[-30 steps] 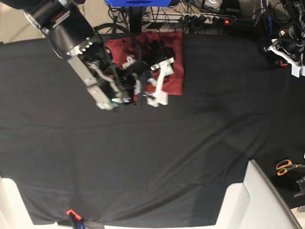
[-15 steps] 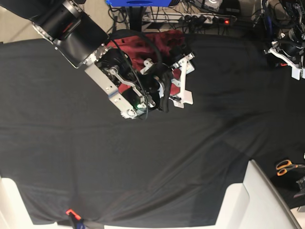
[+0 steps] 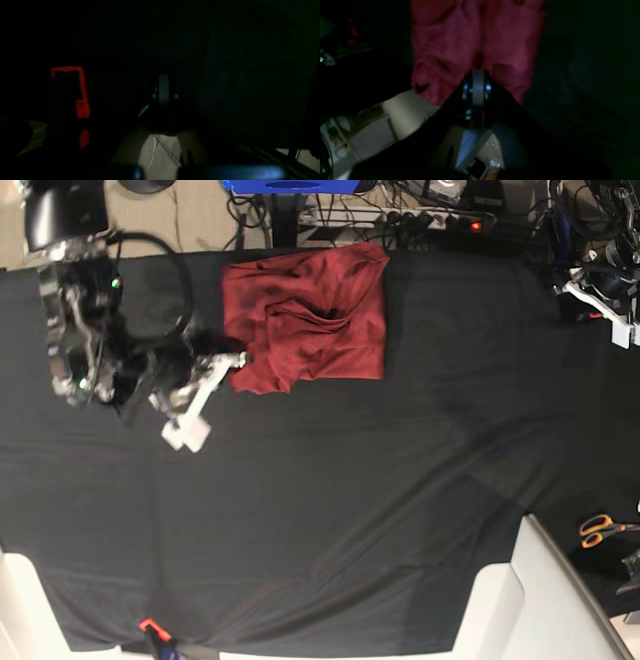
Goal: Fold the T-shirt properly
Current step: 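Tuck and press the folded end with the right gripper, then withdraw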
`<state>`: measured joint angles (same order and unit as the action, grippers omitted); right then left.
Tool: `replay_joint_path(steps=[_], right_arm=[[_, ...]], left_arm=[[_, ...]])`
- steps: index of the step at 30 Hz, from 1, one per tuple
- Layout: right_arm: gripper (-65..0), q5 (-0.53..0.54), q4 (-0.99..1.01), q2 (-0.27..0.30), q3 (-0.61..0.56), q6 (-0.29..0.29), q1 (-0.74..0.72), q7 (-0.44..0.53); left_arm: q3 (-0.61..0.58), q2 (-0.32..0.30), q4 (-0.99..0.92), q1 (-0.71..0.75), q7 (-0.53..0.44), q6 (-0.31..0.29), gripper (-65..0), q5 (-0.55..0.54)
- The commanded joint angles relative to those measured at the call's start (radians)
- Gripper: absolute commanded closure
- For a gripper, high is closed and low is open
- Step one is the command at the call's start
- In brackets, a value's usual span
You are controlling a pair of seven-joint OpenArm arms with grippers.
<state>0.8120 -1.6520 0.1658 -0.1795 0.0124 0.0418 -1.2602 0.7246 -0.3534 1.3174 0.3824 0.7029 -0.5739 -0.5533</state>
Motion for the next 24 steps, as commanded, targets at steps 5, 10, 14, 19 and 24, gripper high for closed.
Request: replay_joint_path(steps=[5,10,14,19,24], right_arm=[[-0.3,0.025,-0.015,0.013,0.002,0.03,0.033,0.01],[-0.3,0.025,0.063,0.015,0.002,0.031,0.023,0.014],[-0.3,0.027,0.129,0.016,-0.005,0.033,0.003,0.032],[-0.3,0.031,0.198,0.013,-0.097,0.033,-0.044,0.053],[-0.2,0.034,0.258,0.004,-0.17,0.033,-0.076,0.096]], left_arm=[[0.007,-0.022,0.014,-0.007,-0.013,-0.001,0.0,-0.009],[0.007,-0.023,0.014,-0.007,-0.013,-0.001,0.0,-0.009],[0.007,-0.023,0.014,-0.006,-0.013,-0.001,0.0,-0.009],[0.007,-0.023,0.014,-0.009,-0.013,-0.001,0.0,-0.009],[0.007,-0.023,0.014,-0.007,-0.013,-0.001,0.0,-0.009]])
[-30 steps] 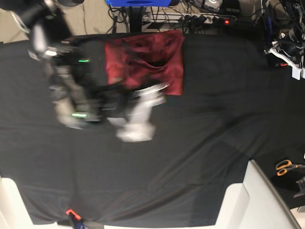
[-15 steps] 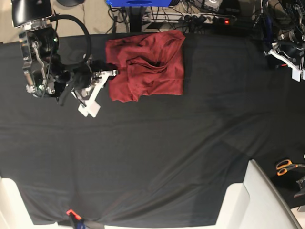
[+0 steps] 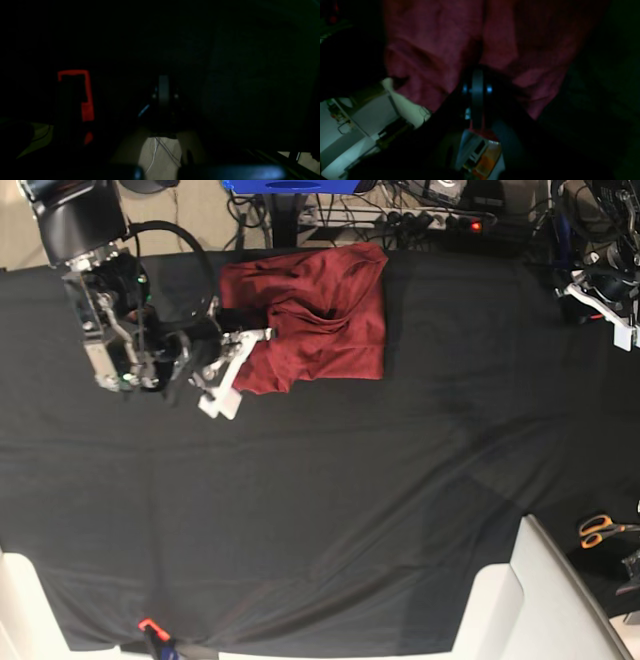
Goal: Fold the T-shirt properly
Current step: 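Tuck and press the folded end with the right gripper, then withdraw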
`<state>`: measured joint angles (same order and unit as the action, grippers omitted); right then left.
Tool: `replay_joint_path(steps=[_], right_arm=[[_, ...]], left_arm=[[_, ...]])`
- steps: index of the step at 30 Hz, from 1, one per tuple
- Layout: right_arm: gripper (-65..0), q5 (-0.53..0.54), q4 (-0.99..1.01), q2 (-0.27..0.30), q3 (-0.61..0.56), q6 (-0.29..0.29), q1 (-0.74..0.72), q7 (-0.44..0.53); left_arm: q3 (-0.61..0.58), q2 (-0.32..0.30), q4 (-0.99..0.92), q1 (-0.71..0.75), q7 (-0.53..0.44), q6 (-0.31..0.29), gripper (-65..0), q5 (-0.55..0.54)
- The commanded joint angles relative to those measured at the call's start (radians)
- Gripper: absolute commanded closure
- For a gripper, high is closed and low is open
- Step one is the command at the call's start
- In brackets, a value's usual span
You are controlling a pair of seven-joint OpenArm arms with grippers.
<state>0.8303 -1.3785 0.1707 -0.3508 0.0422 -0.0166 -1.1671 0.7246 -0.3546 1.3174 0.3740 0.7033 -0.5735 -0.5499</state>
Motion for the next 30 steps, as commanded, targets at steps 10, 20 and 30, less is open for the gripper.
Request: replay_joint_path(steps=[10,20,30], right_arm=[[-0.2,0.01,0.014,-0.072,-0.012,0.002,-0.067,-0.007],[-0.2,0.007,0.113,-0.152,-0.113,0.0,-0.162,0.026],[-0.2,0.014,0.162,-0.193,-0.205,-0.008,-0.208,0.002]], left_arm=[[0.007,-0.022,0.014,0.001,-0.014,-0.001,0.0,-0.012],[0.007,-0.022,0.014,0.0,-0.014,-0.001,0.0,-0.012],[0.007,-0.021,0.014,0.004,-0.014,-0.001,0.0,-0.012]])
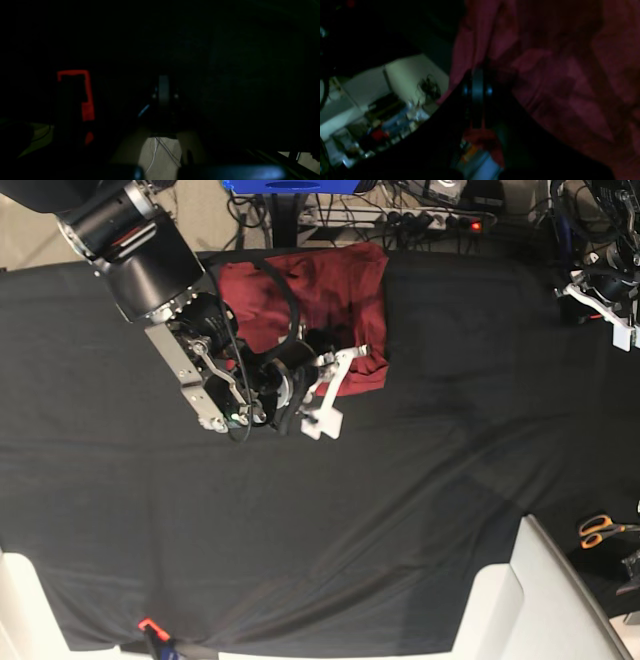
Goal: Fold the T-shirt properly
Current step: 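Tuck and press the folded end with the right gripper, then withdraw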
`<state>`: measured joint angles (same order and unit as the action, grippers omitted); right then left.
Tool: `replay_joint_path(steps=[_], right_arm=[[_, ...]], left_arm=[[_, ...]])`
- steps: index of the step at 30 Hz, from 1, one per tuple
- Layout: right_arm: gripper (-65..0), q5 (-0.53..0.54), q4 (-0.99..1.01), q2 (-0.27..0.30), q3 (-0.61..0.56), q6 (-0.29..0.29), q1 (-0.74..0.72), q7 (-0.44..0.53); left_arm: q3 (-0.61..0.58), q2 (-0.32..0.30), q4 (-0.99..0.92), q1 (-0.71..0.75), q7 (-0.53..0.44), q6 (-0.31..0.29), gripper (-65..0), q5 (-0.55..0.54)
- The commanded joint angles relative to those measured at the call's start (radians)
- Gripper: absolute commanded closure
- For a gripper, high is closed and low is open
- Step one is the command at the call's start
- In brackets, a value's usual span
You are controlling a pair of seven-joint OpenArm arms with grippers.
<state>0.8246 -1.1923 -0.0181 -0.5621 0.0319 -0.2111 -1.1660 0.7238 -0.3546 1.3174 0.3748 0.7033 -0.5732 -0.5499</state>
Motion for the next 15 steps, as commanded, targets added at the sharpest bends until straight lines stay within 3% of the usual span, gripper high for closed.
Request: replay_joint_path(steps=[1,4,7,12,15], right_arm=[[-0.2,0.02,-0.053,0.008,0.006,0.003,-0.001,-0.009],[-0.2,0.02,-0.157,0.051,0.06,0.003,0.043,-0.038],[-0.2,0.02,-0.261,0.089,0.123,0.003,0.095,-0.059],[-0.2,0.014,-0.467,0.168,0.265,0.004,0.21,-0.004],[0.0,0.016,-0.507,0.223,0.347,0.009,0.253,0.047]], left_arm=[[0.007,-0.021,0.014,0.005,-0.014,-0.001,0.0,-0.012],[-0.005,-0.021,0.021,0.006,-0.014,-0.001,0.0,-0.012],[-0.096,-0.022,0.035,0.006,-0.014,-0.001,0.0,-0.012],[-0.247,-0.007,0.123,0.006,-0.003,-0.001,0.0,-0.02],[-0.287,0.01,0.152,-0.029,0.146,-0.001,0.0,-0.055]])
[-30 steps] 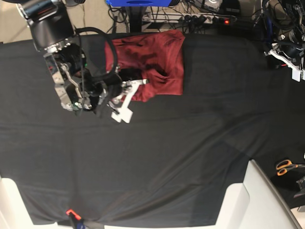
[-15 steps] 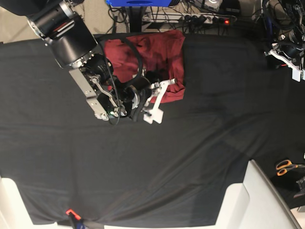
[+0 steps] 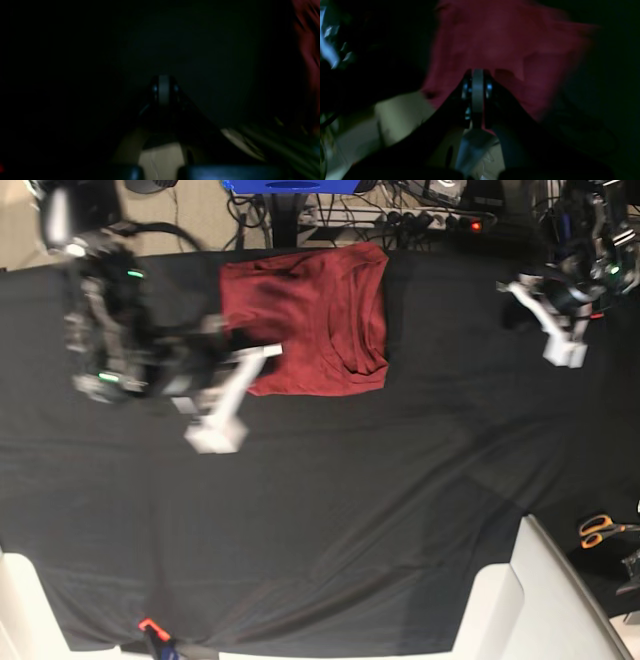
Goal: Fold the T-shirt properly
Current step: 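Tuck and press the folded end with the right gripper, then withdraw, then move the left gripper onto the folded shirt's edge and grasp it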
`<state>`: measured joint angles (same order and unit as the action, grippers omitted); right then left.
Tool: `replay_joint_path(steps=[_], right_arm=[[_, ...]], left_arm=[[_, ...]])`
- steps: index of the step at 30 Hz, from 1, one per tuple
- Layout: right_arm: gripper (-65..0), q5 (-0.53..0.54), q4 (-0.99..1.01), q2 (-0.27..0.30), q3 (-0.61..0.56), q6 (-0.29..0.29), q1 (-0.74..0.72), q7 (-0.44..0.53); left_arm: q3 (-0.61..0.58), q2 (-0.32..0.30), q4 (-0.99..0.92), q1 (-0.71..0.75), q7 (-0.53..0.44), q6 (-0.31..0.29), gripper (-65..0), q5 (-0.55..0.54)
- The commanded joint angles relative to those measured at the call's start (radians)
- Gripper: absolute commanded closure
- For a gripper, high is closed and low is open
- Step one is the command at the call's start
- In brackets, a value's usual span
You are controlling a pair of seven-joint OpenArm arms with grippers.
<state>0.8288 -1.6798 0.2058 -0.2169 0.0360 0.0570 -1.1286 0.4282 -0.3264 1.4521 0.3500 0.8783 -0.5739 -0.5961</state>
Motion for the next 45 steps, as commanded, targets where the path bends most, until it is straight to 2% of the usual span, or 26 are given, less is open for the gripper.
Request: replay_joint_path(steps=[1,2,3,5,6,9,11,15,18,25,29,32,36,38,40,45], right_arm=[[0.0,0.014,-0.018,0.017,0.023,0.005,-0.009,0.017],[0.0,0.014,-0.018,0.031,0.037,0.005,-0.006,0.02],[0.0,0.014,-0.018,0.045,0.047,0.005,-0.003,0.025],[0.0,0.014,-0.016,0.067,0.063,0.005,0.008,0.029],[0.0,0.014,-0.016,0.074,0.07,0.006,0.016,0.029],[0.0,0.008,-0.016,0.076,0.101,0.008,0.036,0.031],[0.0,0.008,-0.015,0.077,0.107,0.009,0.05,0.032],[0.0,0.008,-0.016,0.079,0.104,0.009,0.057,0.063],[0.0,0.008,-0.016,0.094,0.106,0.009,0.063,0.065],[0.0,0.008,-0.016,0.108,0.107,0.009,0.068,0.065],[0.0,0.008,-0.016,0.108,0.107,0.009,0.068,0.066],[0.0,0.008,-0.016,0.11,0.109,0.009,0.068,0.066],[0.0,0.01,-0.016,0.108,0.176,0.009,0.085,0.066],[0.0,0.011,-0.018,0.108,0.213,0.011,0.088,0.066],[0.0,0.01,-0.016,0.108,0.254,0.04,0.091,0.06],[0.0,0.008,-0.015,0.108,0.373,0.198,0.122,0.063]], left_arm=[[0.011,-0.009,0.009,-0.029,0.029,-0.002,0.0,-0.06],[0.008,-0.009,0.005,-0.042,0.066,-0.013,-4.6,-0.106],[0.005,-0.007,-0.004,-0.049,0.091,-0.042,-15.1,-0.16],[0.004,-0.007,-0.02,-0.055,0.1,-0.116,-31.3,-0.236],[0.004,-0.007,-0.029,-0.056,0.1,-0.124,-38.8,-0.264],[-0.015,-0.004,-0.058,-0.082,0.1,-0.124,-55.9,-0.304],[-0.082,-0.003,-0.116,-0.118,0.1,-0.124,-63.2,-0.307],[-0.194,0.029,-0.216,-0.167,0.092,-0.124,-59.6,-0.301],[-0.203,0.074,-0.222,-0.168,0.092,-0.124,-57.1,-0.301],[-0.225,0.137,-0.232,-0.157,0.095,-0.124,-57.1,-0.296],[-0.315,0.143,-0.232,-0.157,0.094,-0.124,-57.1,-0.246],[-0.328,0.178,-0.238,-0.157,0.092,-0.124,-57.1,-0.207],[-0.338,0.192,-0.293,-0.168,0.089,-0.124,-57.1,-0.201],[-0.349,0.204,-0.317,-0.17,0.055,-0.124,-57.1,-0.201],[-0.355,0.209,-0.342,-0.171,0.026,-0.124,-57.1,-0.201],[-0.354,0.227,-0.385,-0.188,0.014,-0.124,-56.9,-0.2]])
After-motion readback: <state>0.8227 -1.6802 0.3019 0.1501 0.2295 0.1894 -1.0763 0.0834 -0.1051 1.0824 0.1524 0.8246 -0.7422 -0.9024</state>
